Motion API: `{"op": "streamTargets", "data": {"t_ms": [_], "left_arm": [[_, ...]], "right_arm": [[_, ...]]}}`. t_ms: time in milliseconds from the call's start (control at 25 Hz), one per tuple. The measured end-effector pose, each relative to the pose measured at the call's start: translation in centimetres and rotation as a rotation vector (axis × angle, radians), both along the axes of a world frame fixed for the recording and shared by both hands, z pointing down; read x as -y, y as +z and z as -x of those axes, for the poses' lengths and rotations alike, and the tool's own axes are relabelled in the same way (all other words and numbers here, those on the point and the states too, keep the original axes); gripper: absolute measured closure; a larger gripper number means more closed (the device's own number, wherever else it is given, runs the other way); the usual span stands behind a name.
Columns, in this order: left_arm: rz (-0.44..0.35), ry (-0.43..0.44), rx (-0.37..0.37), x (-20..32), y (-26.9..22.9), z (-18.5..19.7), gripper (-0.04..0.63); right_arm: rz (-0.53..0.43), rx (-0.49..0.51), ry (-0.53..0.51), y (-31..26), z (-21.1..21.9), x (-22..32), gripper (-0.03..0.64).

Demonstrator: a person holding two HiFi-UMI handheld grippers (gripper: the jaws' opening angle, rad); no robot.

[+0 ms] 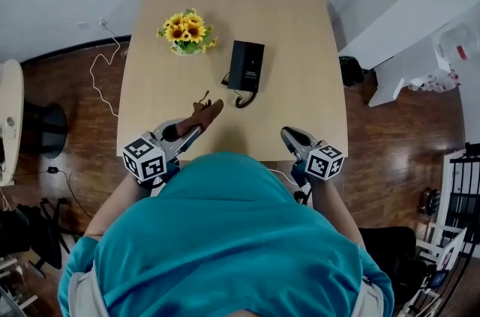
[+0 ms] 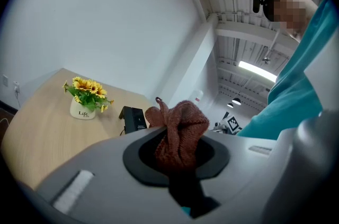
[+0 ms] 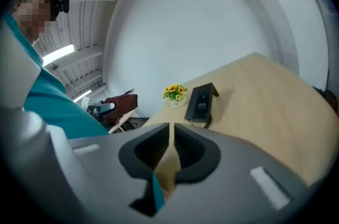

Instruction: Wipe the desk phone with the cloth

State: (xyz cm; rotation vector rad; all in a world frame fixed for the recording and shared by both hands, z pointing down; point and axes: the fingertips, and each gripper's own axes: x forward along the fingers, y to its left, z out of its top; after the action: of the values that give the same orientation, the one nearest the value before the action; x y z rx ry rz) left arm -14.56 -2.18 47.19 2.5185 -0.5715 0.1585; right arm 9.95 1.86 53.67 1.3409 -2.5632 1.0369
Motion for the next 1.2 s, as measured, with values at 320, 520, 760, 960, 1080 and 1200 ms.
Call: {"op": "streamTargets", "data": {"t_ms": [320,520,760,960,1080,1200], "left_arm": [[0.051,-0.064,0.038,1.3,0.1,-6.7,0.523],[0.091,-0.032,0.02,2.8,1.6,-5.6,0.523],[0.069,0.102,0.063,3.8,3.3,-1.4,0.523],[0.073,0.101,0.085,4.9,2.9,-0.9,0.523],[0.084,0.043,0.105,5.1,3.3,-1.5,0.523],[0.122,-0.023,0.088,4.7,3.3,-2.2,0.523]], "right_arm": [[0.061,0.022,-0.186,6.0,-2.8,6.5,0.531],[0.123,0.057,-0.189,8.5,-0.6,10.3,0.484],[0.194,0.094,-0.006,12.0,0.7,13.5,0.453],[0.164,0.098,-0.035,13.3,1.4,16.4,0.443],[0.139,0.164,-0.063,13.4,2.1,18.2,0.439],[0.12,0.191,-0.097,12.8,2.2,20.0,0.434]]}}
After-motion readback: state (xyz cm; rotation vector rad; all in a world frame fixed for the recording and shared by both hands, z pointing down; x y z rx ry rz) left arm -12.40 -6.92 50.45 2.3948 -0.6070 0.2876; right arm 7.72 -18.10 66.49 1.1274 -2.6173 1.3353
